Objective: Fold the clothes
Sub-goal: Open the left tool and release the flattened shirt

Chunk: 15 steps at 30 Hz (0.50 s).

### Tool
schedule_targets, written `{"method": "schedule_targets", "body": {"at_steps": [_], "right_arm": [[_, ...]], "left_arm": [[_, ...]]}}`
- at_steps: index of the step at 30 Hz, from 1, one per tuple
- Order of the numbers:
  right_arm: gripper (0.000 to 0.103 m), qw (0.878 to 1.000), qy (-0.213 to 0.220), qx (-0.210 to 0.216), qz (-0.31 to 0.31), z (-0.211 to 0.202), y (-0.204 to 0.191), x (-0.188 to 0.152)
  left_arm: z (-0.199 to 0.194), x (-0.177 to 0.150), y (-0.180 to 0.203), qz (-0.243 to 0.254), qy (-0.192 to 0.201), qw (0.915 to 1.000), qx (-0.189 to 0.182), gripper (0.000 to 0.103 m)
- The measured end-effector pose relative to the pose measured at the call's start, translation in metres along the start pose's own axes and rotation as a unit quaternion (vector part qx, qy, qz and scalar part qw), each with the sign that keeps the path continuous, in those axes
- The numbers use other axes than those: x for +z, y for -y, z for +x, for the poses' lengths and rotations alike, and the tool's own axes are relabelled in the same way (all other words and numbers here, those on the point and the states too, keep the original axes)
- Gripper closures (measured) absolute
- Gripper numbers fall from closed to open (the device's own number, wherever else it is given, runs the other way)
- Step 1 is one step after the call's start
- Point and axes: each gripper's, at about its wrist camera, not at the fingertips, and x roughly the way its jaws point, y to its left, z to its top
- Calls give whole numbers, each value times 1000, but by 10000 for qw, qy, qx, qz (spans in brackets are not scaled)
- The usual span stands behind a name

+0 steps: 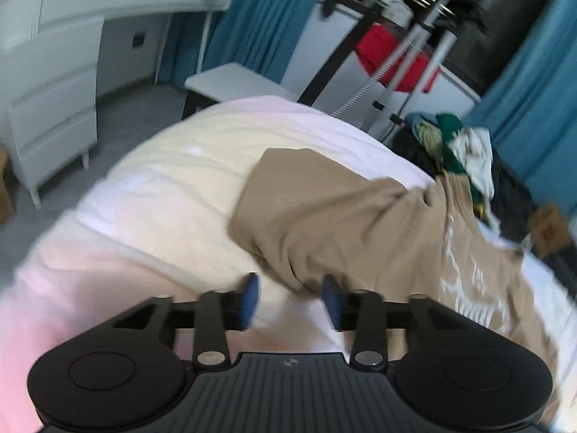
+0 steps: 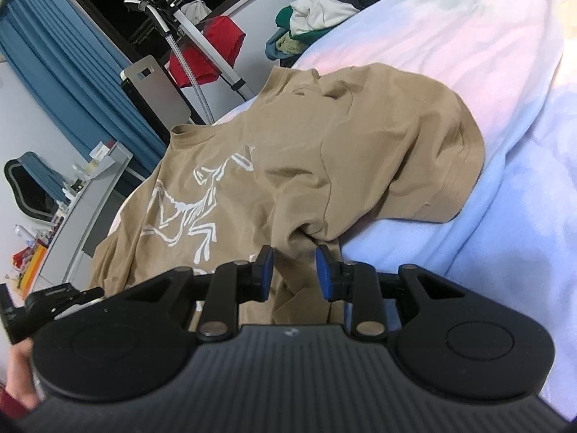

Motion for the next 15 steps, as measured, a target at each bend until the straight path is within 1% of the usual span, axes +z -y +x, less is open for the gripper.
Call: {"method": "schedule_targets", "body": {"at_steps": [2,4,6,7,11,13,15], "right_arm": [[73,10000,47,2,-5,-4,0,1],[73,10000,93,-14,7,-8,1,2],[73,9999,121,11,92,-12,4,2],[73,9998,139,30,117,-14,4,3],[73,9995,217,104,206,-24,7,4],[73,9991,269,146,284,-29,10,5],[73,9986,321,179,384,-33,13,7]], "left_arm": [[-18,-10,14,371,127,9991,172,49],[-36,-22,29,765,272,9961,335,45],[-53,-35,43,1027,385,9931,406,38],[-61,-41,50,1132,436,9917,423,38],[-84,-57,59,1244,564,9902,281,36],[-95,-66,65,1259,690,9895,188,33],[-104,-75,71,1342,811,9876,77,29]]}}
